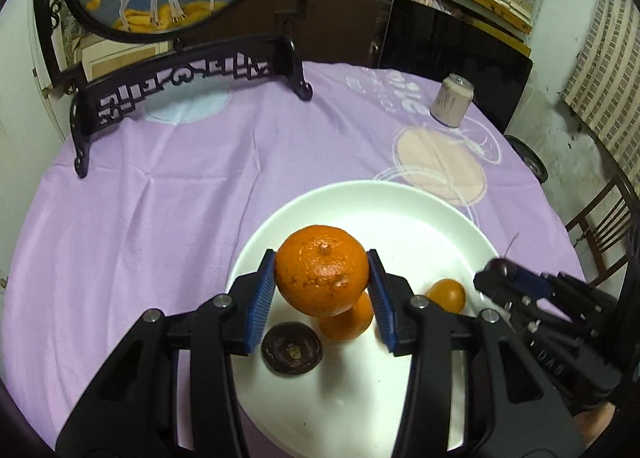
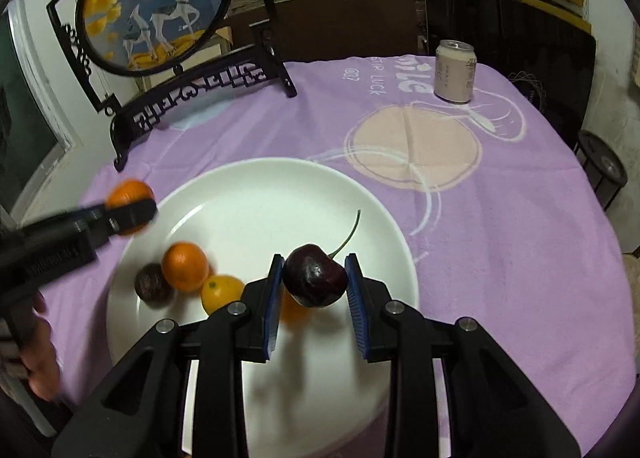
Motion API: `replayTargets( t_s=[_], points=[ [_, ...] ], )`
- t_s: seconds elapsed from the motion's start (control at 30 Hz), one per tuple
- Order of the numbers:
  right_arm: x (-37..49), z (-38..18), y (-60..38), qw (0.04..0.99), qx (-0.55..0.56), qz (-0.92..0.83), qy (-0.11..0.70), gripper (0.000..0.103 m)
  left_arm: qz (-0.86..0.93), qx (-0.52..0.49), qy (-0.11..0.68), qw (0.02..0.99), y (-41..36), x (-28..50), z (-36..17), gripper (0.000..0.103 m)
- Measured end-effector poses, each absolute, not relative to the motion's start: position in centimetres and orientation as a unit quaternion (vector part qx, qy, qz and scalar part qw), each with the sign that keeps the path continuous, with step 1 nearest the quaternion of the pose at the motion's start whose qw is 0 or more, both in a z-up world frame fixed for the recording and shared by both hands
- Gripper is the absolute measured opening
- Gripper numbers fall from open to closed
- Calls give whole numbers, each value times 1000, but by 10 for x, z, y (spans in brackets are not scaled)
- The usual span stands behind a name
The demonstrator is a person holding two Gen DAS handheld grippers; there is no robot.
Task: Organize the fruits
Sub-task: 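Place the mandarin and the dark cherry onto the white plate, opening both grippers, then grasp a yellow tomato with the left gripper while the right grasps a red tomato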
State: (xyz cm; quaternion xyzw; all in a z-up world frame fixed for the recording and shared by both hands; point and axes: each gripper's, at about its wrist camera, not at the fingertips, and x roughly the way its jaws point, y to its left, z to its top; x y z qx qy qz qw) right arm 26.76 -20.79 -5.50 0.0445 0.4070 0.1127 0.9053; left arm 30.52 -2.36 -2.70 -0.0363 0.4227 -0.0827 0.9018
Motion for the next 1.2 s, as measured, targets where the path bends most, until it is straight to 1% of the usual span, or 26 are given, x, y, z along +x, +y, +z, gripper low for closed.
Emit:
replayTargets(
  t_s=[0.1, 0.17, 0.2, 0.3, 0.47, 0.5, 0.53, 0.63, 0.77, 0.9, 1.0, 1.1, 1.2],
  points=[
    [269, -54, -201, 910, 38, 117, 396, 31, -83, -47, 425, 900, -22, 309, -32, 46],
    [270, -56, -196, 913, 30, 115, 390, 46, -85, -57, 423, 901, -20, 309, -34, 54],
    [270, -56, -195, 915, 28, 110, 386, 54, -83, -59, 417, 903, -18, 306, -32, 61],
    [263, -54, -196, 920, 19, 107, 377, 54, -78, -52, 398, 912, -17, 294, -23, 62],
    [243, -46, -198, 930, 0, 102, 353, 54, -73, -49, 372, 924, -11, 251, -6, 67],
    [241, -46, -198, 931, -4, 102, 351, 54, -72, -50, 364, 927, -10, 241, -3, 69],
    [238, -46, -198, 931, -7, 101, 349, 54, -73, -55, 352, 931, -8, 224, 1, 75],
    [230, -46, -196, 932, -12, 102, 348, 54, -80, -66, 340, 935, -3, 190, 5, 76],
    [205, -46, -196, 927, -12, 92, 363, 54, -86, -61, 342, 934, 10, 142, -5, 76],
    [151, -46, -195, 917, -24, 100, 386, 56, -79, -41, 348, 933, 28, 94, -22, 78],
    [104, -52, -199, 910, -7, 128, 395, 64, -88, -45, 361, 927, 38, 73, -35, 78],
    [72, -62, -199, 906, -9, 129, 402, 64, -104, -45, 373, 921, 37, 54, -46, 79],
    [59, -72, -194, 897, -20, 125, 423, 64, -117, -36, 375, 919, 31, 42, -50, 81]
  ],
)
